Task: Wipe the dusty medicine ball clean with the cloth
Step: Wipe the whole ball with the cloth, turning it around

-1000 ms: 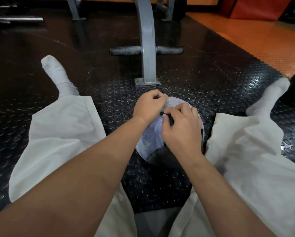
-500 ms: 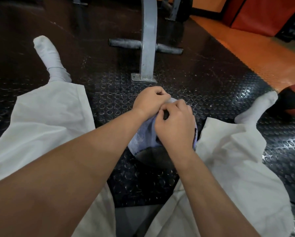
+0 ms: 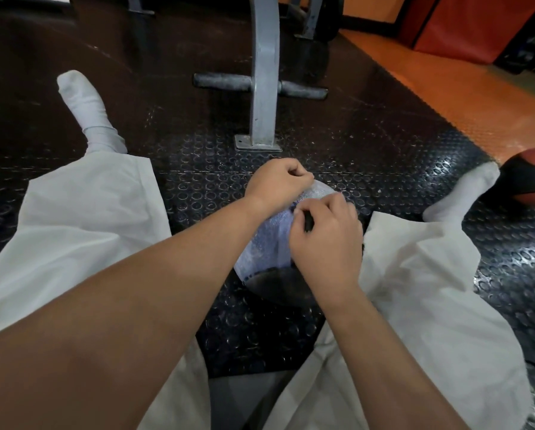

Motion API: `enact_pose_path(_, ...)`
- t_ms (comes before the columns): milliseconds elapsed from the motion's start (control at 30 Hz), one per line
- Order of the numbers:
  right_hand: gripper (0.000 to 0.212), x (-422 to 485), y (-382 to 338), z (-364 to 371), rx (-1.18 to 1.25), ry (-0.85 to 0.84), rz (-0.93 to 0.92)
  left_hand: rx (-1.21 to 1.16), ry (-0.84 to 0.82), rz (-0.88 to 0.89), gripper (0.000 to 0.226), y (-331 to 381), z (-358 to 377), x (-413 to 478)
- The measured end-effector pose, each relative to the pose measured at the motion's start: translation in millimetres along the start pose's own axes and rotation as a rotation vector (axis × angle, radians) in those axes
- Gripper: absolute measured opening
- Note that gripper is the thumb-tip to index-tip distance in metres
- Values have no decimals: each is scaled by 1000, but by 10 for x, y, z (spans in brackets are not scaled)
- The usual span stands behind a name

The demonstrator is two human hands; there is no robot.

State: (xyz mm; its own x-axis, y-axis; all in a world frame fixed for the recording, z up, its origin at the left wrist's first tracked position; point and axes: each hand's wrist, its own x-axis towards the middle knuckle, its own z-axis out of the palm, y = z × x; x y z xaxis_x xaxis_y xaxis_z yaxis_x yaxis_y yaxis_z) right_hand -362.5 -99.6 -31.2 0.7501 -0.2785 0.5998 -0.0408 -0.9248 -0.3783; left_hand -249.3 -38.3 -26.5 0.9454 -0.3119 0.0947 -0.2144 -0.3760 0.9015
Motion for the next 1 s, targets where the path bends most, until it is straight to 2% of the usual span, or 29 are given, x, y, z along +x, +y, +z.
enact_pose_path(133, 11, 153, -51, 36, 7, -95, 27, -43, 10, 0, 26, -42, -24, -19)
enact_pose_path(233, 13, 28, 46, 26, 73, -29, -9, -55, 55, 2, 23, -83, -56, -27)
enact_pose_path(367, 16, -68, 235, -40, 245, 35, 101, -66, 101, -3, 29, -134, -94, -67)
enact_pose_path(633, 11, 49, -257, 147, -63, -42, -124, -170, 111, -8, 34, -193, -177, -93)
enact_pose_path(733, 14, 76, -202, 120, -51, -74, -132, -188, 103, -9, 40, -227, -214, -91)
enact_pose_path(900, 18, -27, 82, -28, 129, -7, 10, -230, 43, 8, 25, -239, -160, -95)
enact_pose_path(1000, 15, -21, 99, -22, 114, 23, 16, -211, 6, 18, 14, -209, -115, -97)
